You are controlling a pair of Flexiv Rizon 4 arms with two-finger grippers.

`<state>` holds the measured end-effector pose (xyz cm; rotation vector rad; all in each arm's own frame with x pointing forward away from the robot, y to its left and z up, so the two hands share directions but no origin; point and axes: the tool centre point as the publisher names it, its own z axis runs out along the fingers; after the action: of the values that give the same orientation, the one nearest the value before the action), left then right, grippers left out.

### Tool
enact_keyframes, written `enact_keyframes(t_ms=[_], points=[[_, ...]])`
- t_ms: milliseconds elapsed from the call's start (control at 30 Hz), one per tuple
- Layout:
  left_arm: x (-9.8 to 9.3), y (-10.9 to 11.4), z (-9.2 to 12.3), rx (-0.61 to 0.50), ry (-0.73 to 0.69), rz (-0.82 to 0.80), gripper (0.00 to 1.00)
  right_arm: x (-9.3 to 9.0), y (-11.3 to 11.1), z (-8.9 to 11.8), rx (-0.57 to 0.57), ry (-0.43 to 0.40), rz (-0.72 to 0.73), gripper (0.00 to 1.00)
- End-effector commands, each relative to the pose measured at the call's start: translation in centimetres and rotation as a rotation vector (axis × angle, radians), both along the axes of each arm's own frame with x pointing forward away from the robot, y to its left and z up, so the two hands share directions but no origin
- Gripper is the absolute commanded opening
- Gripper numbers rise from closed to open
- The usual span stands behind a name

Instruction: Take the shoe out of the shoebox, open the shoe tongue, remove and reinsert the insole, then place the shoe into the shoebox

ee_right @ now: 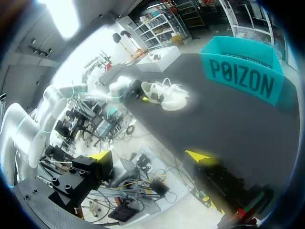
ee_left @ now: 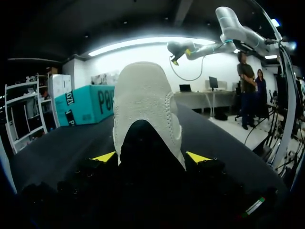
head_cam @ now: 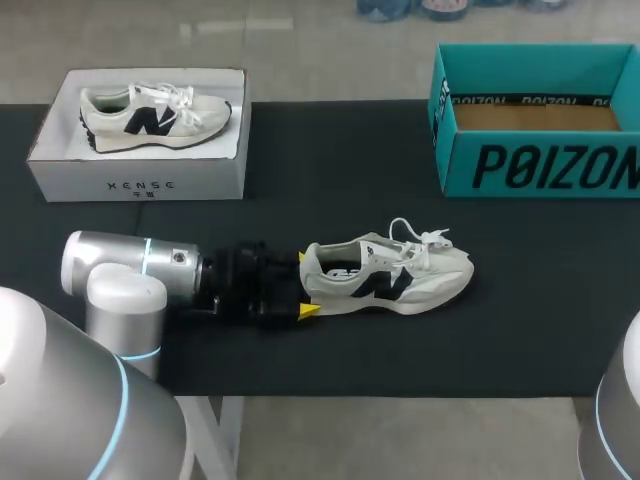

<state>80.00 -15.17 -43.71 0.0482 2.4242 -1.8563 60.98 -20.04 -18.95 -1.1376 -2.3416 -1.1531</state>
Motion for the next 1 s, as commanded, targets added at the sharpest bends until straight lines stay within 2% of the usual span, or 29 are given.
enact_keyframes(t_ms=[33,400,633,733,1000], points=[[-0.1,-0.3,-0.3,0.000,-0.001,0.001,0.00,-0.9,0.3,0.1,-0.199,-0.104,-0.150,1.00],[-0.1,-0.3,-0.3,0.000,-0.001,0.001,0.00,-0.9,0.3,0.1,-0.199,-0.104,-0.150,1.00],[-0.1,-0.3,-0.3,0.000,-0.001,0.001,0.00,0.2,7.8,1.4,-0.310,-0.120,-0.229,1.00],[-0.1,-0.3,-0.3,0.000,-0.001,0.001,0.00,0.3,10.5,1.5,-0.363,-0.085,-0.306,1.00],[-0.1,-0.3,-0.3,0.000,-0.001,0.001,0.00,0.2,16.6,1.1,-0.502,-0.085,-0.497,1.00]])
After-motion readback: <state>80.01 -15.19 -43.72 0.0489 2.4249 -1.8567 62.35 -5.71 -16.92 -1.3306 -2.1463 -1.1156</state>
